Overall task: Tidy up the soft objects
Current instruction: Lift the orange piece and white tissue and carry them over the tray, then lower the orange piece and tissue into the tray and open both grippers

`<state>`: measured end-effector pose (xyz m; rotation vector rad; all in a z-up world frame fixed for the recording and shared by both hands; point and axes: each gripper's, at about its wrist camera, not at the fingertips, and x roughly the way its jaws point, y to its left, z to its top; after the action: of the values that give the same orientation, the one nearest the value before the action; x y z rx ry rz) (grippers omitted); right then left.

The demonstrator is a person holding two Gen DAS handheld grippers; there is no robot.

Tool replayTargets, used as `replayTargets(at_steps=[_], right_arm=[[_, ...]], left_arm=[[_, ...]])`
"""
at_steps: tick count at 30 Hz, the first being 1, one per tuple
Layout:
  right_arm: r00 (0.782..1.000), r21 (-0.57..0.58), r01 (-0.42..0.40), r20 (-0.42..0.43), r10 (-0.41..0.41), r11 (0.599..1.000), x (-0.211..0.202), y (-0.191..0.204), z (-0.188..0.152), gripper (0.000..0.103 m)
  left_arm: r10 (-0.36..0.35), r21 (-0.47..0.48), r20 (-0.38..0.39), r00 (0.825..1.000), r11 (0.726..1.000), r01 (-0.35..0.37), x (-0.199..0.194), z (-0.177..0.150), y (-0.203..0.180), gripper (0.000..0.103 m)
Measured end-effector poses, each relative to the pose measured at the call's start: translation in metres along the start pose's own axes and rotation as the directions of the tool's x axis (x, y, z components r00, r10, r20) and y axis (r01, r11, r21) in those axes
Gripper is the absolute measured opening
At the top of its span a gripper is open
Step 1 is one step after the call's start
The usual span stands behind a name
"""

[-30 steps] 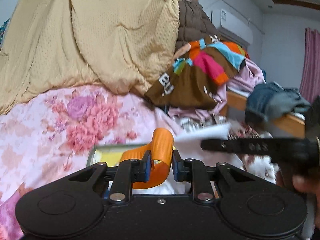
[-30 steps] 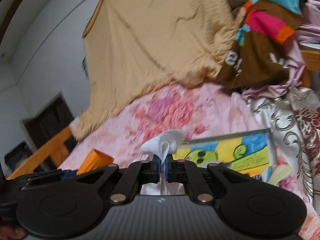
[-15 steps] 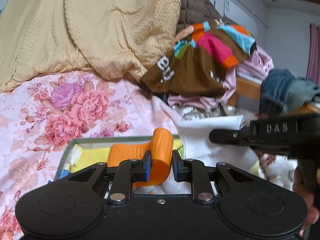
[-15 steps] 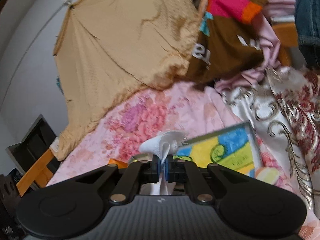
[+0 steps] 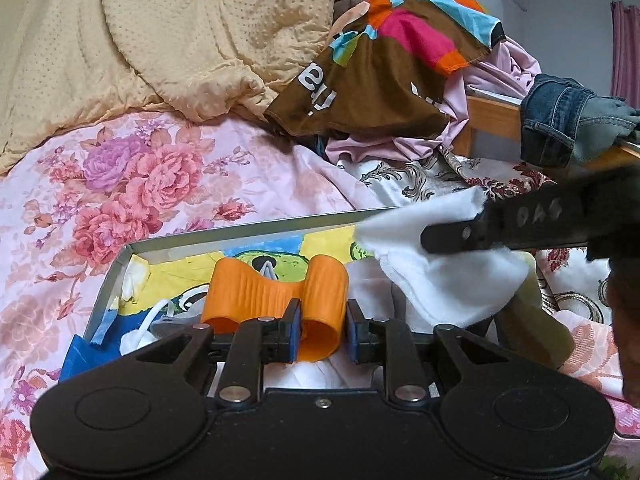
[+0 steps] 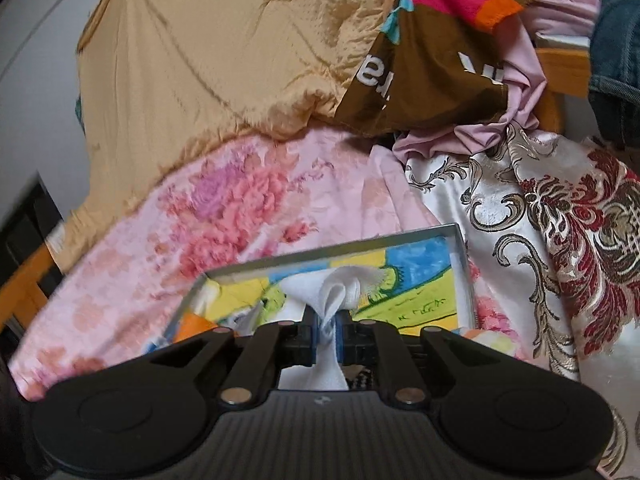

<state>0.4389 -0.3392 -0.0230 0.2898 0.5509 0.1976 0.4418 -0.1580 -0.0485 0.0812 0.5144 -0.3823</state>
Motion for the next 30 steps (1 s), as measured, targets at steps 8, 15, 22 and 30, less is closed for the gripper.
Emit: replayTargets(at_steps=[8,15,22,30], right_arm=[[0.997,-0.086,0.063,-0.036,-0.066,0.994,0.009,0.016,-0.010,0.029],[0.995,-0.099,0.092,-0.040,-0.096,0.991,0.008,0.014,-0.011,0.046],[0.995,-0.129,0.095,-0.031,-0.100,0.987,0.003,0.016,-0.009,0.065],[0.995,-0.134,0.092,-0.013,-0.094,0.987,-0.006,0.015,-0.005,0.081]], left_arm=[[0.002,-0.015,-0.003,1.000,1.000,-0.002,-0.003,0.001,0.003,0.032],[0.001,-0.032,-0.002,1.000,1.000,-0.001,-0.008,0.002,0.004,0.035],[0.014,-0.039,0.006,1.000,0.999,-0.014,-0.015,0.003,0.005,0.046],[0.031,-0.035,0.043,0.999,0.999,-0.029,-0.028,0.008,0.003,0.067]])
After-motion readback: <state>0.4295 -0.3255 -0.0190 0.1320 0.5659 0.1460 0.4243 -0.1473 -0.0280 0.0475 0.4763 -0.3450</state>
